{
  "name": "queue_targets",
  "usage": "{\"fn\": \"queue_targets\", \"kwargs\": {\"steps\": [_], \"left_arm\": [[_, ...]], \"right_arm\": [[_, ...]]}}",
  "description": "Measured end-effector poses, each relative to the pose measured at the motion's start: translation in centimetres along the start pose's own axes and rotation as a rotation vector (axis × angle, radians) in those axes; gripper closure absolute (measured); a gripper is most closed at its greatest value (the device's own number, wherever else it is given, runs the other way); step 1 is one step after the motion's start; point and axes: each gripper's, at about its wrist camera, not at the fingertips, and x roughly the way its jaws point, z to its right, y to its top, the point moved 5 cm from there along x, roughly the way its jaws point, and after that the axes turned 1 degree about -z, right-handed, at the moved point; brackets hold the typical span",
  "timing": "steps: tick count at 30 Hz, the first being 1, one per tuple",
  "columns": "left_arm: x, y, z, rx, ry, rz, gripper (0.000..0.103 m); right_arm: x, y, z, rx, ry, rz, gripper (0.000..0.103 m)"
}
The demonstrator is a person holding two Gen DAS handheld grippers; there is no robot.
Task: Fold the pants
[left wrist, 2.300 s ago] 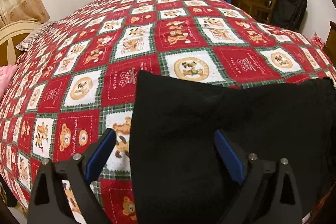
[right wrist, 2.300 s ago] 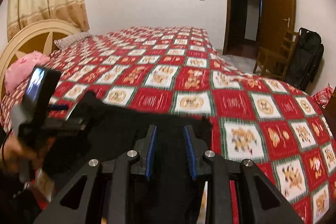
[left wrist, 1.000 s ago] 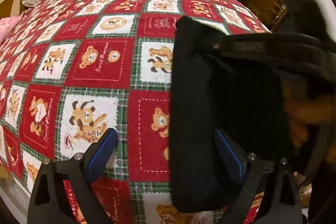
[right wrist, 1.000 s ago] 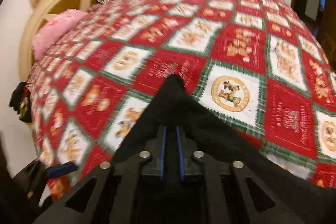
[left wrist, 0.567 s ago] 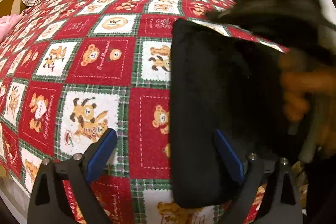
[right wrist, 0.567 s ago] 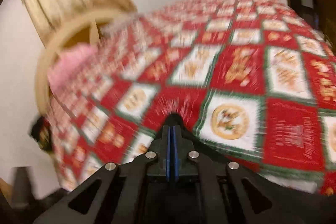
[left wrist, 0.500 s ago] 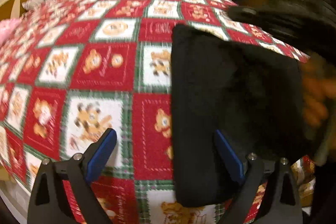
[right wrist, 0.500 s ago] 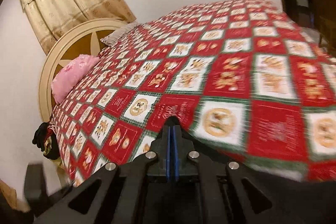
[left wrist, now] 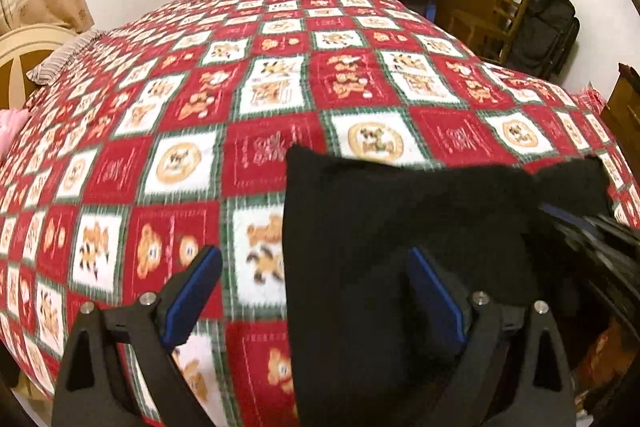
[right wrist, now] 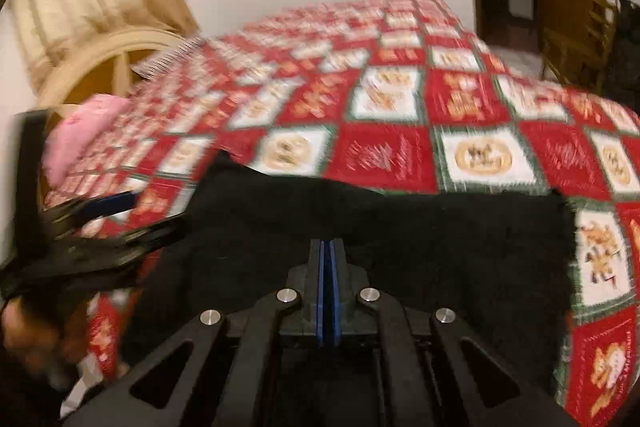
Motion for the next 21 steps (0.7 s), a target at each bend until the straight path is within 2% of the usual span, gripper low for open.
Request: {"fn": "queue_targets", "kwargs": {"steps": [2, 4, 7, 8, 9, 12, 15, 17, 18, 19, 21], "left_arm": [[0.5, 0.9, -0.1, 0.004, 0.016, 0.006, 0.007], [1.8, 2.0, -0.3, -0.002, 0.034, -0.004, 0.007], [4.3, 3.0, -0.6, -0.03, 0.03, -0.051, 0.007], [5.4, 3.1, -0.6, -0.031, 0.019, -0.082, 0.007], [6.1, 3.2, -0.6, -0.033, 0.017, -0.098, 0.007], [7.4, 3.6, -1.2, -0.054, -0.006, -0.117, 0.005], [8.2, 4.2, -2.6, -0.133, -0.026, -0.136, 0.004], [8.5, 4.4, -3.6, -0.185, -0.004, -0.137, 0.004], [8.4, 4.4, -3.9, -0.204, -0.023, -0.143, 0.005], [7.8, 4.5, -4.2, -0.227, -0.056, -0.14, 0.005], [6.5, 4.9, -4.5, -0.225, -0.046, -0.102, 0.006]], "right_arm": [[-2.0, -1.0, -1.5, -0.06, 0.037, 0.019, 0.1], [-2.7, -2.6, -2.8, -0.11, 0.069, 0.0, 0.1], [-0.6, -6.1, -3.1, -0.146, 0.035, -0.141, 0.1], [-0.4, -6.7, -2.9, -0.146, 0.041, -0.145, 0.1], [-0.7, -7.1, -2.8, -0.136, 0.055, -0.119, 0.099], [-1.5, -8.0, -2.2, -0.066, 0.105, -0.154, 0.099], [-2.0, -8.4, -2.2, -0.07, 0.117, -0.154, 0.1], [-2.4, -7.6, -2.4, -0.075, 0.109, -0.163, 0.1], [-3.1, -6.7, -2.7, -0.083, 0.11, -0.137, 0.1], [-4.2, -5.4, -3.0, -0.095, 0.114, -0.07, 0.1], [-6.4, -2.5, -2.3, -0.111, 0.087, 0.054, 0.1]]}}
